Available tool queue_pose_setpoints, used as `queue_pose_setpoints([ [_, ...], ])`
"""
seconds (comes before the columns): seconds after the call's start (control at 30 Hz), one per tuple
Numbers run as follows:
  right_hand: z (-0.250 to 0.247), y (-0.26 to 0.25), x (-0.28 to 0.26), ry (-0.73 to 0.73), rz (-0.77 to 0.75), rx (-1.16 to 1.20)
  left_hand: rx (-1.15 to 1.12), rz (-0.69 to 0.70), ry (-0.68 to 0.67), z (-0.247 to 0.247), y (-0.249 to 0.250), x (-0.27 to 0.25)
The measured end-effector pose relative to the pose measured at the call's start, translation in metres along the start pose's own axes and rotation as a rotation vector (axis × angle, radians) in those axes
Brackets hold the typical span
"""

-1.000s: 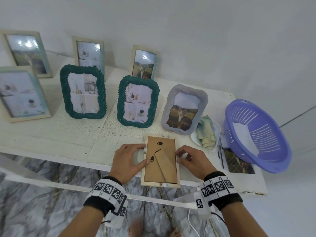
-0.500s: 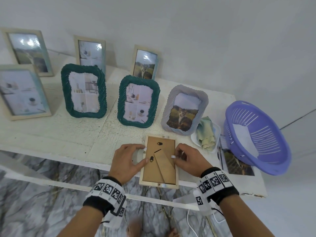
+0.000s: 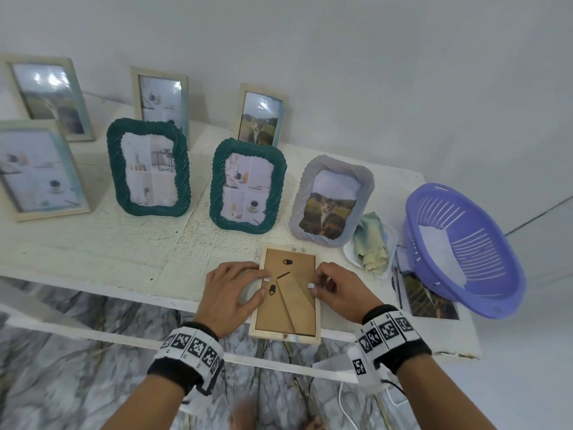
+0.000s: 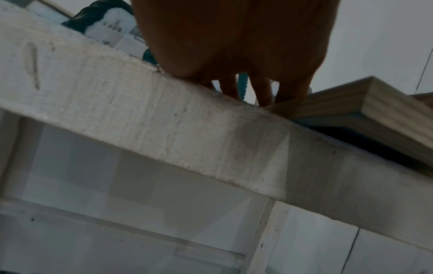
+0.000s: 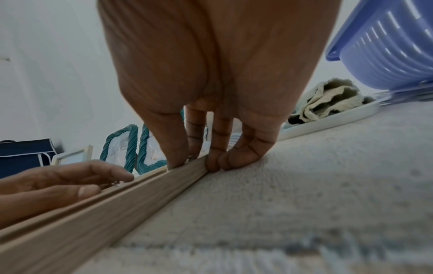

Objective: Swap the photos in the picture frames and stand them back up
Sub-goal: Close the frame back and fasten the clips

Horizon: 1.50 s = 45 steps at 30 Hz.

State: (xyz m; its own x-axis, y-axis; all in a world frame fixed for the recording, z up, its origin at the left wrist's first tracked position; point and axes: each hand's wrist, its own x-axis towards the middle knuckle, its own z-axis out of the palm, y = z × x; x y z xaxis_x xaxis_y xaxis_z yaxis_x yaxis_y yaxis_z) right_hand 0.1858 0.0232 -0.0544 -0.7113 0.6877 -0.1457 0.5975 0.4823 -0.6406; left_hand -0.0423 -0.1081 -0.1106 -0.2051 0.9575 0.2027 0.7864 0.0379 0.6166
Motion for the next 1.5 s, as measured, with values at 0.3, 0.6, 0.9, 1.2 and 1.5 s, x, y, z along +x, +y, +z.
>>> queue_pose_setpoints([
  [0.3, -0.005, -0.012, 0.018, 0.095, 0.069, -0.285, -0.031, -0.031, 0.014, -0.001, 0.003, -0.002],
  [0.6, 0.0, -0.023, 0.044, 0.032, 0.098, -0.296, -0.03, -0.036, 0.017, 0.002, -0.003, -0.002],
  [0.9, 0.008, -0.016, 0.031, 0.019, 0.1, -0.203, -0.024, -0.037, 0.029, 0.003, -0.002, -0.001],
  [1.2, 0.003, -0.023, 0.017, 0.054, 0.136, -0.12, -0.026, -0.059, 0.008, 0.001, -0.002, 0.001],
  [1.5, 0.033, -0.039, -0.046, -0.122, 0.157, -0.11, -0.029, -0.068, 0.004, 0.002, -0.002, 0.0],
])
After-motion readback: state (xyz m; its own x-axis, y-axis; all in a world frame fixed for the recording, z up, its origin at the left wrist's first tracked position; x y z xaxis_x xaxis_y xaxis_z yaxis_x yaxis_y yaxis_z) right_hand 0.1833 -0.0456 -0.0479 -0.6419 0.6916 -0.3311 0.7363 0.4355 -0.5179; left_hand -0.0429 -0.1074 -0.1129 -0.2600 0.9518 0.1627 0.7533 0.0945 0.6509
